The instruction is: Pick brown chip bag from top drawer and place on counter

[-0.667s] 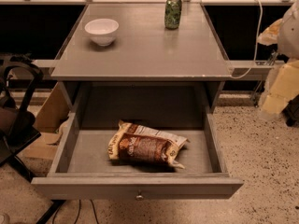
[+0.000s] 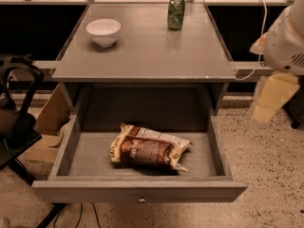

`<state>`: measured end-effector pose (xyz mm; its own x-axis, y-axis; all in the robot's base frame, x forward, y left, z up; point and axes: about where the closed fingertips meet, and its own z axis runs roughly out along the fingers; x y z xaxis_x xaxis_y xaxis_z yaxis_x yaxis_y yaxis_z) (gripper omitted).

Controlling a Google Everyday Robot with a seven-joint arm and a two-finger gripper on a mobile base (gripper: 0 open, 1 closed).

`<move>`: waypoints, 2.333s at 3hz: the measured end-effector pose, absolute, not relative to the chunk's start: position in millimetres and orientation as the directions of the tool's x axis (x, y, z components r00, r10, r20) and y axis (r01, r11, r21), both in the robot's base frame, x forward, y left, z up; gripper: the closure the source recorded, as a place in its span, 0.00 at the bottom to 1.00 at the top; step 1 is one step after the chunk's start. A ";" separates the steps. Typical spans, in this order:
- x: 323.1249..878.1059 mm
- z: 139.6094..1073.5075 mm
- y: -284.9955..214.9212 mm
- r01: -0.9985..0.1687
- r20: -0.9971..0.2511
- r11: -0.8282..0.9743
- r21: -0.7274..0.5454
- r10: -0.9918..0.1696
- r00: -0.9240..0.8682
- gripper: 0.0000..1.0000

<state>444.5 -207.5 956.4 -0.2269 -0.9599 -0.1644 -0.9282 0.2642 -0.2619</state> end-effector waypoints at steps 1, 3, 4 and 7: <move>452.6 901.6 -182.8 -0.941 -0.142 0.245 -0.233 -0.966 -0.216 0.00; 468.1 761.3 -120.8 -0.971 -0.111 0.211 -0.116 -0.974 -0.198 0.00; 480.4 715.5 -92.6 -0.971 -0.103 0.237 -0.036 -0.967 -0.232 0.00; 500.0 638.3 -19.4 -0.936 -0.125 0.337 0.100 -0.929 -0.347 0.13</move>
Offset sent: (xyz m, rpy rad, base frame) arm 0.0268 0.0943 -0.2246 -0.0410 0.1611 0.0679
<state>500.0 -19.4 638.3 -0.3474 -0.9293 -0.1252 -0.9364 0.3366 0.0995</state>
